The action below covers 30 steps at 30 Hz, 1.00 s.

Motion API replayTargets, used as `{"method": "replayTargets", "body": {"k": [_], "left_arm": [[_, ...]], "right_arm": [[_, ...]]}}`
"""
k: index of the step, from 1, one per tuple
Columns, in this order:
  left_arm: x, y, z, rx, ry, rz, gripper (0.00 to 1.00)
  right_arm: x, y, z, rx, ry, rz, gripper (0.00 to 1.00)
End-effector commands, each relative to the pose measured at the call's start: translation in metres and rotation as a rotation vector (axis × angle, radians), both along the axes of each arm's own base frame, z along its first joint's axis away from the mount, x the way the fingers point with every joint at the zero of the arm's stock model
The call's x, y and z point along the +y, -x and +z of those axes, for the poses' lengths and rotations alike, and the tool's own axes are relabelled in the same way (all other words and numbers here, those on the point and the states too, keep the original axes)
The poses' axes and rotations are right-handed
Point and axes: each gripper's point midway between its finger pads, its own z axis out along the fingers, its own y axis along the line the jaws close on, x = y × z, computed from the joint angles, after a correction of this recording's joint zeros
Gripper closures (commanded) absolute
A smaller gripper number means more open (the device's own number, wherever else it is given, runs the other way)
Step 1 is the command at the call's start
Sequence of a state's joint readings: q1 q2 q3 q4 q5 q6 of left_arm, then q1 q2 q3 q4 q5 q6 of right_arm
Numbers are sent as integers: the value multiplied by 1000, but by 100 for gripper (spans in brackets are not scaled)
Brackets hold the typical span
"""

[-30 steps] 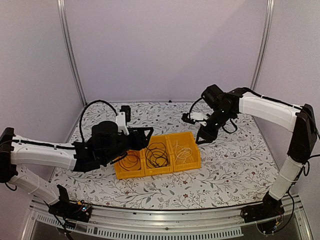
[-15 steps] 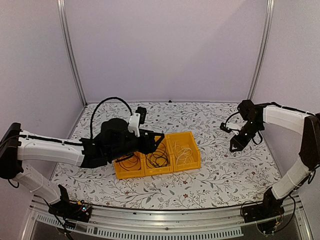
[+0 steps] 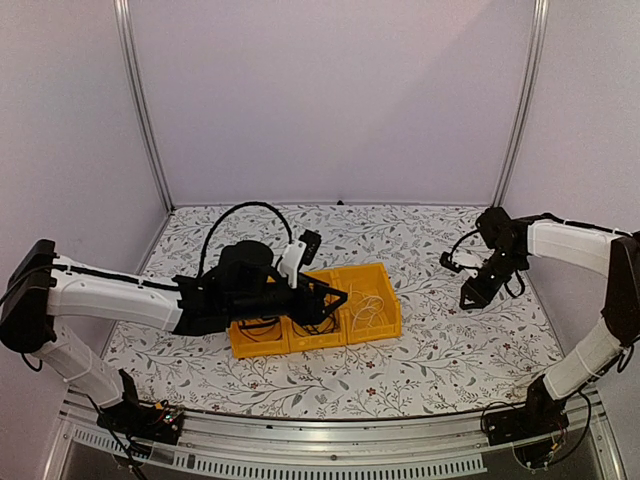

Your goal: Untangle the cables

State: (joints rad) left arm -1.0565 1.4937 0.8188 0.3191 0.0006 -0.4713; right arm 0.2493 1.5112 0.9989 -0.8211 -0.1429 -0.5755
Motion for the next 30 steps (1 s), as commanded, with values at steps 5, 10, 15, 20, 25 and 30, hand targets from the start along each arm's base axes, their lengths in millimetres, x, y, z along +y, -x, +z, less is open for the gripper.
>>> {"method": "replayTargets", "body": {"k": [5, 10, 15, 20, 25, 30], "left_arm": [[-5, 7, 9, -12, 5, -22, 41], [-3, 1, 10, -25, -1, 9, 40], [-10, -2, 10, -25, 1, 6, 40], [-17, -9, 13, -30, 14, 26, 39], [-21, -24, 17, -51, 50, 104, 35], [-44, -27, 36, -89, 125, 66, 34]], "right_arm": [[6, 4, -25, 58, -4, 65, 65], [5, 11, -34, 75, -1, 100, 65], [8, 12, -43, 89, -13, 112, 67], [16, 2, -31, 68, -47, 112, 97], [43, -9, 43, -29, -214, 134, 100], [66, 6, 116, -100, -385, 205, 100]]}}
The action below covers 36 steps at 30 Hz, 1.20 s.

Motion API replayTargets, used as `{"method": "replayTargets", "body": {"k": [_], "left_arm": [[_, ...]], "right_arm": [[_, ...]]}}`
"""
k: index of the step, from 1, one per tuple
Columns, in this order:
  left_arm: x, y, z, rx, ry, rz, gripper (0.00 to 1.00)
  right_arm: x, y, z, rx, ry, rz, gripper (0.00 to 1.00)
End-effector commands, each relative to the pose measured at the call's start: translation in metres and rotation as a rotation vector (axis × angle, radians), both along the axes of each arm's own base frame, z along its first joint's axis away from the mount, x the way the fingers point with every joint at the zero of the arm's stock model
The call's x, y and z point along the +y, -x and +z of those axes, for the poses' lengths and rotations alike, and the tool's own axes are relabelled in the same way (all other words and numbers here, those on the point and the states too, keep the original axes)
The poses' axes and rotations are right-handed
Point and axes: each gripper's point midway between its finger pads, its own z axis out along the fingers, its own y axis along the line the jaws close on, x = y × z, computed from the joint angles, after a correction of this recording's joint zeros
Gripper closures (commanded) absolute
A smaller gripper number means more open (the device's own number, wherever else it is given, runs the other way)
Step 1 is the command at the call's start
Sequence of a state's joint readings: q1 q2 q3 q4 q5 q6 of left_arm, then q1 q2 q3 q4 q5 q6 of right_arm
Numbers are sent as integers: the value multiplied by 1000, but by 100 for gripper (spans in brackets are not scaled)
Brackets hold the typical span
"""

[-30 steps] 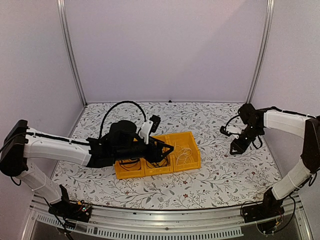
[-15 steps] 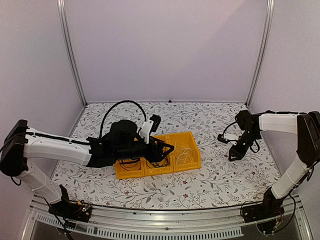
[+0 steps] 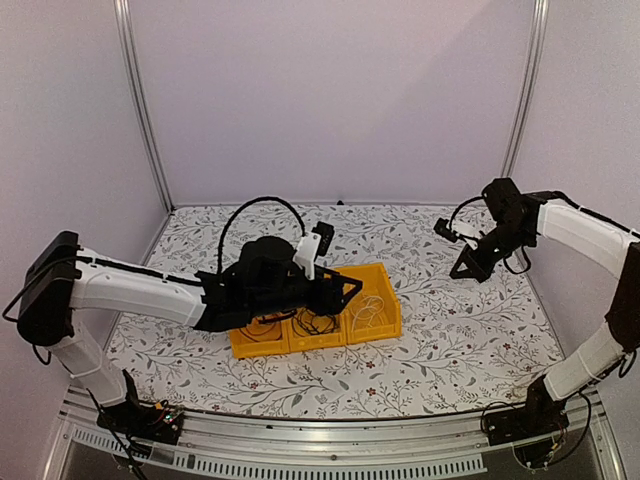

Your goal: Untangle the cables

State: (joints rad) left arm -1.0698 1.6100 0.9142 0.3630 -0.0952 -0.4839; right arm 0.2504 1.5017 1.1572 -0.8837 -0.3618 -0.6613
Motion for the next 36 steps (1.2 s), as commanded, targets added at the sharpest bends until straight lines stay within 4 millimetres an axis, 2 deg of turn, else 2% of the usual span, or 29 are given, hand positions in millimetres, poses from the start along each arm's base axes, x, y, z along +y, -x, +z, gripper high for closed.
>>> {"method": "replayTargets", "body": {"k": [1, 6, 11, 17, 22, 27, 30, 33, 36], "left_arm": [[-28, -3, 39, -75, 125, -28, 34], [-55, 6, 63, -167, 178, -79, 34], [-81, 7, 88, -243, 221, -77, 34], [-113, 1, 82, -238, 222, -91, 35], [-128, 1, 74, -230, 223, -119, 46], [-131, 2, 69, -228, 221, -136, 65], [-128, -9, 66, -225, 206, -89, 78], [-116, -27, 62, -192, 224, -9, 83], [-104, -44, 69, -169, 297, 22, 84]], "right_arm": [[27, 27, 69, -26, -204, 82, 100], [39, 40, 105, -65, -309, 135, 100], [51, 49, 120, -53, -402, 169, 100], [71, 60, 129, -19, -471, 214, 100], [84, 72, 140, 0, -521, 260, 100], [87, 77, 150, 14, -554, 281, 100], [89, 81, 154, 32, -580, 299, 100], [92, 89, 160, 65, -616, 324, 100], [94, 96, 161, 98, -633, 349, 100]]}}
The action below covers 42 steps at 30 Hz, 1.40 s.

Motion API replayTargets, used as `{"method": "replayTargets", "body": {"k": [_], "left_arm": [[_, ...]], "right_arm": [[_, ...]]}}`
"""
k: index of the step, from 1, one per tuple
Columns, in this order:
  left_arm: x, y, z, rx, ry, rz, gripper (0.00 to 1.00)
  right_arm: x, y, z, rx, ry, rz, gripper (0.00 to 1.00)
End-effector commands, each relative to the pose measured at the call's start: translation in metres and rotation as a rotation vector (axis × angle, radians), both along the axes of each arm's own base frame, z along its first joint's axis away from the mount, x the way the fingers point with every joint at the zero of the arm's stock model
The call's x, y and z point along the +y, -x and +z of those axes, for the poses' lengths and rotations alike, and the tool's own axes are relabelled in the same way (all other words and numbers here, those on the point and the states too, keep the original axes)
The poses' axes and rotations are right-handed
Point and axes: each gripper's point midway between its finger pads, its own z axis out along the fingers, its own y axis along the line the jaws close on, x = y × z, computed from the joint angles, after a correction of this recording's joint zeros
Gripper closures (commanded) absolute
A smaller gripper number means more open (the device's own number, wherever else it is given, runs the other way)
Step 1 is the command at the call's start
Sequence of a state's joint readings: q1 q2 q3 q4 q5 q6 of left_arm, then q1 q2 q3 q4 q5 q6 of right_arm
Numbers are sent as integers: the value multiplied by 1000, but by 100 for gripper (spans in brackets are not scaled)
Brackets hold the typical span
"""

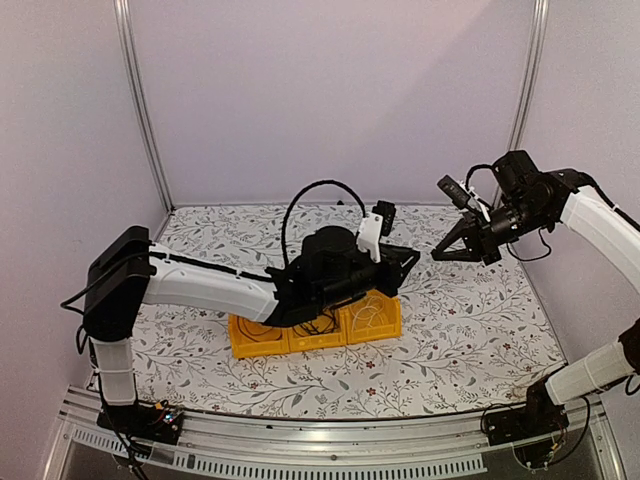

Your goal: Untangle the cables

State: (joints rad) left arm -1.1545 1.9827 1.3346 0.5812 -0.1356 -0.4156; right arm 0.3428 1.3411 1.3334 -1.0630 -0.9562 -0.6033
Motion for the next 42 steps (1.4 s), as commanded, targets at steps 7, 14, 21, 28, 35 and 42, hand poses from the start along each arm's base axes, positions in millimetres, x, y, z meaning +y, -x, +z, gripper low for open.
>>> {"method": "replayTargets", "body": {"k": [7, 14, 21, 28, 35, 42], "left_arm": [[14, -32, 44, -15, 200, -19, 81], [18, -17, 32, 46, 170, -46, 63], [30, 18, 14, -117, -82, 80, 32], [17, 34, 25, -171, -57, 24, 29], [19, -1, 28, -90, -4, 164, 36], [2, -30, 32, -59, 76, 156, 41]], "right_arm": [[5, 11, 8, 11, -31, 48, 100], [0, -9, 7, -55, 26, -44, 100], [-1, -18, 0, -50, 53, -79, 100], [1, -20, -3, -38, 53, -77, 100], [1, -15, 1, -27, 38, -59, 100], [4, 3, 8, -1, -13, 3, 100]]}}
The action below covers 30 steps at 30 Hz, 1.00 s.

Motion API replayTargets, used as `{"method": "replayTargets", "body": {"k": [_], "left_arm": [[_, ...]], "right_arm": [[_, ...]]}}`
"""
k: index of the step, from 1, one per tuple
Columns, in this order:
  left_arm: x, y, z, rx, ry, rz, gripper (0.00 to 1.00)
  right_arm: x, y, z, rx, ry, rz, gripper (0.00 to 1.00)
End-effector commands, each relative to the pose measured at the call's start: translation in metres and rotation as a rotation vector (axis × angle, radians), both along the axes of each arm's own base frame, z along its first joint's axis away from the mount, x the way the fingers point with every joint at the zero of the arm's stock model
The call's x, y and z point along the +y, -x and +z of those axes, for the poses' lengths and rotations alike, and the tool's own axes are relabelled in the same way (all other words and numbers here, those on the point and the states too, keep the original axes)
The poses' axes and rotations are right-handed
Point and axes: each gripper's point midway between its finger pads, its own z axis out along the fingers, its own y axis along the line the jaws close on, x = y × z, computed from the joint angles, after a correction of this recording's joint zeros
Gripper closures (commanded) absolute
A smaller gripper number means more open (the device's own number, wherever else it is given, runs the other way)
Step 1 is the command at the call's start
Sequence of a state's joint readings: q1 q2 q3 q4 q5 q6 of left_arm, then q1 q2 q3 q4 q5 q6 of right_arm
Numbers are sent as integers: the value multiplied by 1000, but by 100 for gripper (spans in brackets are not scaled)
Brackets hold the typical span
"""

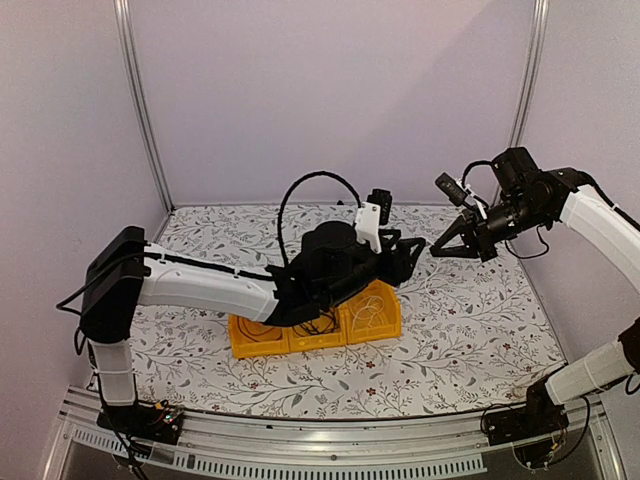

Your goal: Untangle the cables

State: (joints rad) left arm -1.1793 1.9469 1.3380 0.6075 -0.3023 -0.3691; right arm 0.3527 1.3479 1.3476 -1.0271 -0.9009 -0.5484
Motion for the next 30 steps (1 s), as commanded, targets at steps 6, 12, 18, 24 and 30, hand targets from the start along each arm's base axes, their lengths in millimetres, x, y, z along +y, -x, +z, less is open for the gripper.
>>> {"method": "replayTargets", "body": {"k": [6, 12, 18, 24, 30], "left_arm": [[-15, -58, -21, 44, 54, 111, 44], [10, -90, -63, 172, 75, 160, 53], [54, -109, -72, 195, 86, 227, 61], [118, -128, -63, 180, 87, 325, 64], [159, -119, -40, 105, 58, 334, 57]], "right_arm": [[7, 48, 38, 72, -157, 202, 100], [6, 58, 78, -40, -211, 257, 100], [4, 58, 98, -112, -200, 240, 100], [3, 54, 97, -123, -188, 226, 100], [4, 47, 90, -123, -169, 207, 100]]}}
